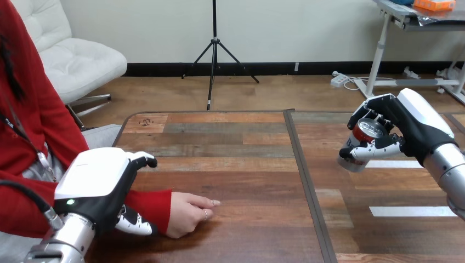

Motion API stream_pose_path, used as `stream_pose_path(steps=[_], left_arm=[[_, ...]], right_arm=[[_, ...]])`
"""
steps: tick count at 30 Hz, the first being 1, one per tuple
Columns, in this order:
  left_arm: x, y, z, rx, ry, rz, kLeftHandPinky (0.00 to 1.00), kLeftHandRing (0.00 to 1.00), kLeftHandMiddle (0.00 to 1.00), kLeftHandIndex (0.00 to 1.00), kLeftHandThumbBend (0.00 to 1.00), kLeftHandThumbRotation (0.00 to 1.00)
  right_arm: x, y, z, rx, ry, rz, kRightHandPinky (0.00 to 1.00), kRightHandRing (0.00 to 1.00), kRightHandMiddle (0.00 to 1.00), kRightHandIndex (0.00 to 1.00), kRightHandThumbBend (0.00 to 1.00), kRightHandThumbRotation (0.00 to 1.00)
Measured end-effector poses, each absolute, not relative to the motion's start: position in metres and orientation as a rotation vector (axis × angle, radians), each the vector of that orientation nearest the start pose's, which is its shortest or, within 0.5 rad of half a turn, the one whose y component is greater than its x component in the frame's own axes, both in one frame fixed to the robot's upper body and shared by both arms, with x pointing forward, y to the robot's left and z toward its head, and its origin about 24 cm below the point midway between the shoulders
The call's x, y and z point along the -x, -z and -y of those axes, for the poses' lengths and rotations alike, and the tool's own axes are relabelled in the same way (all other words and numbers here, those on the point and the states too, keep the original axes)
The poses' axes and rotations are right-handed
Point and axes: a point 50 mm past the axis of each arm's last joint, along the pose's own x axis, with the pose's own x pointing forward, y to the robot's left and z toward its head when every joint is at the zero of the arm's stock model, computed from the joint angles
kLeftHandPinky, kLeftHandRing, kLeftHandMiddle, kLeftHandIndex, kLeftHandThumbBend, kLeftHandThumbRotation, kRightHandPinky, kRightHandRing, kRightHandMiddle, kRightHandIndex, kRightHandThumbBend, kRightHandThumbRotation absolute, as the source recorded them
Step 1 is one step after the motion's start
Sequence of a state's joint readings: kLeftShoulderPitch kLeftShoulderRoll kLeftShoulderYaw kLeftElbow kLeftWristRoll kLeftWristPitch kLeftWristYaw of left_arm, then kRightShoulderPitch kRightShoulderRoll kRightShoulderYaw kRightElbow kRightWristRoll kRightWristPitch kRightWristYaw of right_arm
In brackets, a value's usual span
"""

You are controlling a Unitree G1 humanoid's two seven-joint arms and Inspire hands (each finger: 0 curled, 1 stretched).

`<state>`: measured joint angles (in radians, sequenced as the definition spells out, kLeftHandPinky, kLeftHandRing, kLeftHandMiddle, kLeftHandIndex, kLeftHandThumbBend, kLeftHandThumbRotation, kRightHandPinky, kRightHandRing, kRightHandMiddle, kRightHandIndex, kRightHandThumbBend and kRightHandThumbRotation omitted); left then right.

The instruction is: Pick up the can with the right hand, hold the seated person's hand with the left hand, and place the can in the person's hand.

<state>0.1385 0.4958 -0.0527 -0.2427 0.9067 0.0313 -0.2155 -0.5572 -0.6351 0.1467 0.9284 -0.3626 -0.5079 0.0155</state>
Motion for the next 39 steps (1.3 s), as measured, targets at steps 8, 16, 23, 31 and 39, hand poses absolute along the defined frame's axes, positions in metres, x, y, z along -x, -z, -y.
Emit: stream_pose_path(steps=[8,16,23,31,39], left_arm=[[-0.229,-0.069,-0.213,-1.404,0.329,-0.142,0.77,0.82,0.84,0.80,1.00,0.18],[-0.233,-0.068,-0.213,-1.417,0.459,-0.248,0.80,0.83,0.85,0.81,1.00,0.20],[-0.238,-0.073,-0.209,-1.433,0.529,-0.262,0.81,0.84,0.85,0.82,1.00,0.20],[-0.246,-0.074,-0.204,-1.465,0.603,-0.238,0.83,0.85,0.86,0.82,1.00,0.18],[-0.252,-0.071,-0.201,-1.563,0.609,-0.224,0.82,0.83,0.84,0.81,1.00,0.09]], right_arm=[[-0.333,-0.078,0.275,0.984,-0.148,0.045,0.41,0.40,0.46,0.49,0.71,0.00],[-0.333,-0.079,0.274,0.983,-0.154,0.049,0.41,0.41,0.47,0.49,0.71,0.00],[-0.333,-0.079,0.274,0.983,-0.156,0.050,0.41,0.41,0.47,0.49,0.71,0.00],[-0.333,-0.079,0.274,0.983,-0.155,0.051,0.41,0.41,0.47,0.49,0.71,0.00],[-0.333,-0.080,0.273,0.983,-0.155,0.056,0.41,0.41,0.47,0.49,0.71,0.00]])
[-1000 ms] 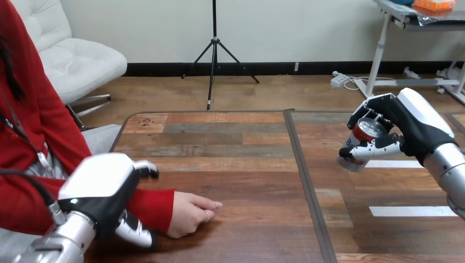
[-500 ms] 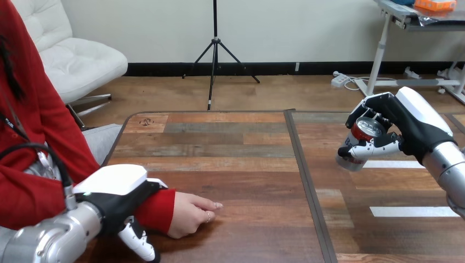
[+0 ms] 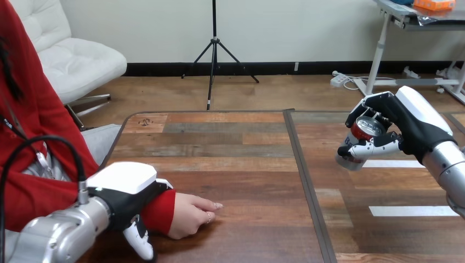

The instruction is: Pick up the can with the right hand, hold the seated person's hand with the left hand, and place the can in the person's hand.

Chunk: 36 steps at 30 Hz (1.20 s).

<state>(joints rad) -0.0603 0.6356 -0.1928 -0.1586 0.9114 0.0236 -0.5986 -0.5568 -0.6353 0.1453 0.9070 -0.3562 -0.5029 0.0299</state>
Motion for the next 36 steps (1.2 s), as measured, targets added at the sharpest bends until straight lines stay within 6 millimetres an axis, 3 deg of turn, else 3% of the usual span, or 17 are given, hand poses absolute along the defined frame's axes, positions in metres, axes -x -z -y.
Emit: stream_pose_path(steps=[12,36], left_arm=[[-0.259,-0.068,-0.200,-1.674,0.518,-0.170,0.78,0.80,0.80,0.78,1.00,0.01],[-0.263,-0.056,-0.203,-1.739,0.451,-0.182,0.72,0.74,0.75,0.73,0.96,0.00]], right_arm=[[-0.333,-0.080,0.274,0.981,-0.154,0.056,0.42,0.41,0.47,0.50,0.70,0.00],[-0.334,-0.083,0.272,0.981,-0.158,0.071,0.40,0.41,0.48,0.49,0.70,0.00]])
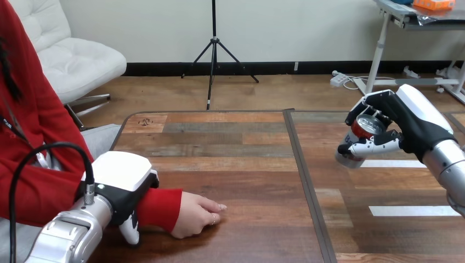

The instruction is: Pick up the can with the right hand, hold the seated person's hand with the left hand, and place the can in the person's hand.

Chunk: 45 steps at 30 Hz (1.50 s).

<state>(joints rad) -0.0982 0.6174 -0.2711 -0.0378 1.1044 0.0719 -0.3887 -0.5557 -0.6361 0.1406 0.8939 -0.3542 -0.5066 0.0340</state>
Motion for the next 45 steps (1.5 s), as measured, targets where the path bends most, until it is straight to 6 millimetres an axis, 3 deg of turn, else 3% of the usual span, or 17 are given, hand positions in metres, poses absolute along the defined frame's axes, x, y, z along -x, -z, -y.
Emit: stream_pose_path(steps=[14,23,45], left_arm=[[-0.2663,-0.0567,-0.2044,-1.737,0.451,-0.231,0.67,0.70,0.71,0.71,0.91,0.00],[-0.2688,-0.0584,-0.2044,-1.736,0.468,-0.274,0.62,0.64,0.65,0.64,0.92,0.00],[-0.2727,-0.0573,-0.2045,-1.709,0.453,-0.287,0.37,0.45,0.51,0.56,0.89,0.00]], right_arm=[[-0.3336,-0.0837,0.2712,0.981,-0.165,0.085,0.40,0.41,0.48,0.50,0.70,0.00],[-0.3336,-0.0837,0.2712,0.981,-0.165,0.085,0.42,0.42,0.49,0.50,0.70,0.00],[-0.3336,-0.0838,0.2712,0.980,-0.164,0.085,0.41,0.41,0.48,0.50,0.71,0.00]])
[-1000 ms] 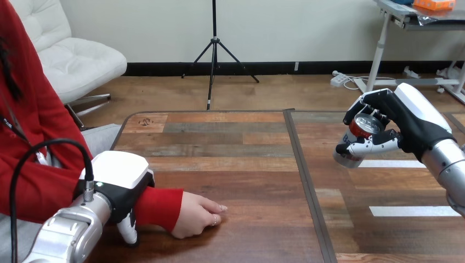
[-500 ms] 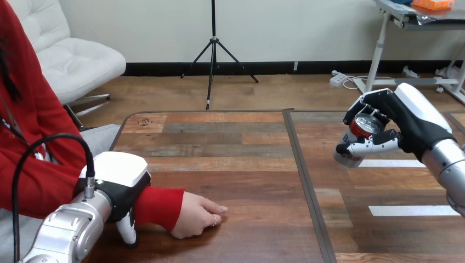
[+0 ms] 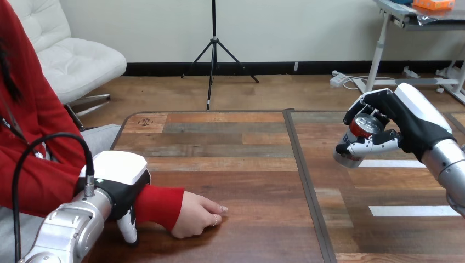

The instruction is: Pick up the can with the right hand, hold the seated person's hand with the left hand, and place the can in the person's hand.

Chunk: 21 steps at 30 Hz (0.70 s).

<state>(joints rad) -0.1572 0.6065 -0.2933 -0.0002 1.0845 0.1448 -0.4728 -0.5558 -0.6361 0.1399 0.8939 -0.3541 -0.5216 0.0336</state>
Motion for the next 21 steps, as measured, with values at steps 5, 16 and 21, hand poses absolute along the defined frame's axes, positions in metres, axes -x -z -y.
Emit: stream_pose_path(steps=[5,16,21], left_arm=[[-0.2736,-0.0571,-0.2047,-1.687,0.453,-0.294,0.36,0.45,0.51,0.56,0.85,0.00],[-0.2758,-0.0568,-0.2009,-1.585,0.456,-0.293,0.41,0.50,0.54,0.60,0.77,0.00],[-0.2762,-0.0558,-0.2005,-1.560,0.448,-0.274,0.37,0.45,0.51,0.58,0.78,0.00]], right_arm=[[-0.3336,-0.0838,0.2712,0.980,-0.164,0.085,0.42,0.41,0.47,0.50,0.71,0.00],[-0.3336,-0.0838,0.2713,0.980,-0.164,0.085,0.42,0.41,0.47,0.49,0.71,0.00],[-0.3336,-0.0838,0.2713,0.980,-0.164,0.085,0.42,0.41,0.47,0.49,0.71,0.00]])
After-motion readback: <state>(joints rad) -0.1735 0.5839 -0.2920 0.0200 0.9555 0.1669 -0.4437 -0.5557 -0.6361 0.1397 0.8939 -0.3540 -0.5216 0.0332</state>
